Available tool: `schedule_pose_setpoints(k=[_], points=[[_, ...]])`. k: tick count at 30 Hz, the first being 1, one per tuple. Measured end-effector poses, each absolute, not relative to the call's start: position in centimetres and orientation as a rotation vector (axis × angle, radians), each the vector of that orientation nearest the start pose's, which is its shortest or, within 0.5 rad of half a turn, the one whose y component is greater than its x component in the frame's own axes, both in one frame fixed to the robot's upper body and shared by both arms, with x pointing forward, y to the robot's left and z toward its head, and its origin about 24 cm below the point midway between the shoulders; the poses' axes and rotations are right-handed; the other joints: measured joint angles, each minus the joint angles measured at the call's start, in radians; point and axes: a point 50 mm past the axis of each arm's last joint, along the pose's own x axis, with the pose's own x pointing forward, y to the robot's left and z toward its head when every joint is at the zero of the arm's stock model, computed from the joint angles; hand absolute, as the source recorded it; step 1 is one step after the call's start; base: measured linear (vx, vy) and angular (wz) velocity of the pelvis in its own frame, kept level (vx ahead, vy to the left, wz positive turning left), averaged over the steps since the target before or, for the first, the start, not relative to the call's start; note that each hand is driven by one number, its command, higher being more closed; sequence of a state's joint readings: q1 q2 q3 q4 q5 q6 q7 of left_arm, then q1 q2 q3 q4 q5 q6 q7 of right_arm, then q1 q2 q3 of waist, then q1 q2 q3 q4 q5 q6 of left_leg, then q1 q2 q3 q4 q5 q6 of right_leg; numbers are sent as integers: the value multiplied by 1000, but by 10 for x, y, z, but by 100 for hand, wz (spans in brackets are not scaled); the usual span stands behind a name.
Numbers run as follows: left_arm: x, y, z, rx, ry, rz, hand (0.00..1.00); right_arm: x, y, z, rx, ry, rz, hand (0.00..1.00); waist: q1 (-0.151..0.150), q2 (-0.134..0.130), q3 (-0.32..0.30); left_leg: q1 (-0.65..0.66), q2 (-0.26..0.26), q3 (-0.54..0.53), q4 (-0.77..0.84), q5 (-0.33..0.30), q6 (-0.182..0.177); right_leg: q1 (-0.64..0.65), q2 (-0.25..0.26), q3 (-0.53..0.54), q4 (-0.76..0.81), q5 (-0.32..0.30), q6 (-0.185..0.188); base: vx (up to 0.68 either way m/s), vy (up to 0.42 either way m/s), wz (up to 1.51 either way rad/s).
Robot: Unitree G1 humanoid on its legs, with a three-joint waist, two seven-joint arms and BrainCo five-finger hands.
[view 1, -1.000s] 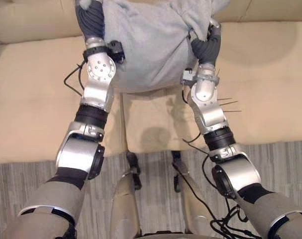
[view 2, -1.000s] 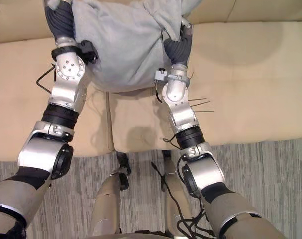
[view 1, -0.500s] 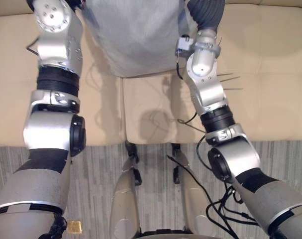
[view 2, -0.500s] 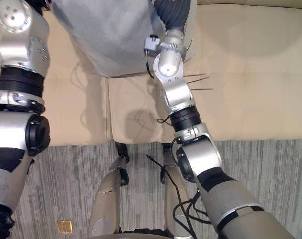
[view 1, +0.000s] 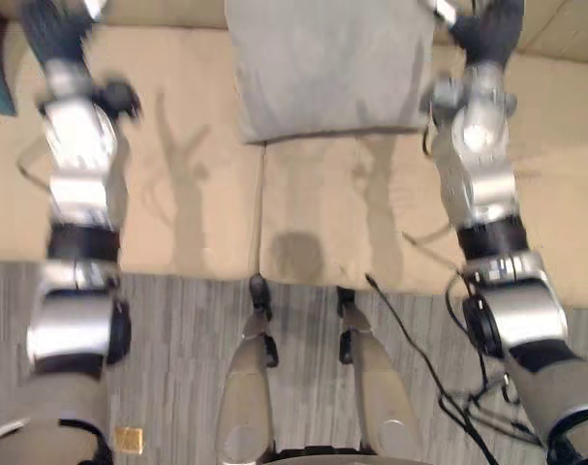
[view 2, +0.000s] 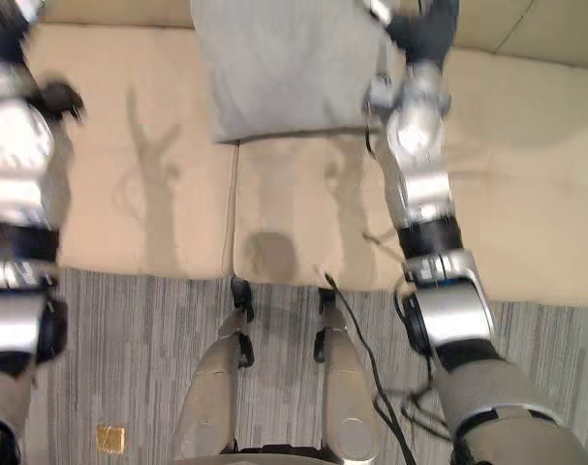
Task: Pick up cushions and gather them together orderly.
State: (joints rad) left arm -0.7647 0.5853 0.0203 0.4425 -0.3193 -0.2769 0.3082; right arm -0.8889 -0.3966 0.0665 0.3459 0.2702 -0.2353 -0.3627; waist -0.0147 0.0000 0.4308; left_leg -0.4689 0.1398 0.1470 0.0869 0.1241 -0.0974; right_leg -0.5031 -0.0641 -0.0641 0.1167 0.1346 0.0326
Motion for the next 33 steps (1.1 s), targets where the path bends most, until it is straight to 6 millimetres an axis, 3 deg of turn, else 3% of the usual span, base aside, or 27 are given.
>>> schedule_pose_setpoints(k=[1,3,4,5,6,7,8,9,11,13,14,15,20,23,25,27,28,29,30,31,33], points=[[347,258,228,114,-621,348,0,355,-182,260,-20,-741,-195,0,0,0,-2,4,0,-2,0,-6,0,6,1,-1,-1,-5,2,30,-36,8],[332,256,149,95,-407,328,0,342,-202,191,-132,-566,-198,0,0,-1,-3,31,1,-6,0,-15,3,45,8,-4,-20,-13,9,38,-48,6],[327,254,131,89,-353,321,0,338,-207,172,-156,-510,-198,0,0,-1,-3,41,0,-6,0,-17,5,58,8,-5,-26,-12,8,81,-36,2],[310,249,88,84,-226,306,0,323,-215,129,-198,-377,-197,0,-1,-1,-3,71,0,-5,0,-24,6,93,9,-6,-38,-13,9,84,-13,0],[295,247,59,82,-129,296,0,308,-221,98,-226,-276,-198,0,-2,-3,-10,95,0,-3,1,-36,7,121,9,-6,-44,-17,12,89,-8,-2],[285,246,43,82,-77,292,0,300,-223,82,-242,-222,-195,0,-3,-4,-21,104,1,-1,2,-42,7,132,9,-5,-52,-17,12,100,-6,-9],[264,246,12,98,44,281,0,279,-228,50,-279,-107,-192,0,-5,-7,-58,123,0,1,1,-49,3,148,9,-3,-55,-21,15,108,-5,-8],[256,247,0,104,93,276,0,271,-229,37,-301,-58,-189,0,-8,-7,-72,135,0,2,-1,-51,2,160,9,-3,-55,-24,15,110,-4,-6],[216,249,-49,133,317,267,0,232,-231,-20,-360,181,-166,0,-21,-14,-151,207,0,9,-4,-75,0,224,9,3,-57,-45,23,106,13,-8],[184,245,-80,158,473,241,0,200,-230,-57,-409,354,-133,0,-23,-17,-216,269,0,28,-13,-94,-1,278,8,14,-68,-60,28,82,21,-19],[176,243,-87,164,514,234,0,192,-230,-66,-418,401,-119,0,-23,-17,-232,285,-1,35,-18,-102,-2,289,8,17,-69,-66,32,57,27,-28],[155,240,-104,170,613,212,0,170,-228,-88,-431,519,-100,0,-23,-19,-264,321,-2,52,-25,-111,-6,312,8,36,-70,-77,39,31,28,-29],[112,232,-129,201,792,155,0,121,-227,-122,-406,758,-65,0,-25,-22,-296,398,-1,93,-33,-127,-5,355,8,85,-65,-82,37,-12,31,-29],[100,232,-133,196,834,150,0,113,-230,-126,-389,795,-82,0,-27,-27,-292,404,0,128,5,-140,1,345,7,130,-54,-71,55,-61,40,-39],[105,233,-131,200,816,150,0,121,-231,-123,-381,777,-97,0,-25,-32,-292,337,7,149,83,-166,8,298,8,157,-46,-51,85,-119,45,-44],[115,236,-124,213,769,150,0,128,-231,-121,-372,761,-101,0,-19,-31,-286,237,37,160,186,-190,56,249,-2,176,-68,3,185,-191,65,-41],[116,237,-123,212,761,155,0,131,-231,-121,-367,760,-102,0,-20,-20,-278,229,54,168,199,-194,59,234,3,144,-13,-23,165,-249,60,-21],[120,237,-121,211,751,159,0,132,-227,-123,-348,770,-97,0,-21,-12,-263,225,64,158,217,-195,61,177,-6,69,262,-143,79,-190,10,0],[119,238,-121,212,751,163,0,126,-222,-127,-336,796,-91,0,-18,-16,-258,248,68,156,216,-198,67,181,-26,33,501,-252,52,-220,-8,1],[118,238,-121,213,753,166,0,124,-221,-129,-332,805,-90,0,-14,-19,-259,257,68,155,216,-197,67,193,-33,34,558,-275,60,-111,-49,3],[118,238,-118,213,736,173,0,120,-217,-131,-319,819,-84,0,0,-49,-278,253,51,140,214,-170,60,295,-64,69,657,-354,121,-172,-134,17]])
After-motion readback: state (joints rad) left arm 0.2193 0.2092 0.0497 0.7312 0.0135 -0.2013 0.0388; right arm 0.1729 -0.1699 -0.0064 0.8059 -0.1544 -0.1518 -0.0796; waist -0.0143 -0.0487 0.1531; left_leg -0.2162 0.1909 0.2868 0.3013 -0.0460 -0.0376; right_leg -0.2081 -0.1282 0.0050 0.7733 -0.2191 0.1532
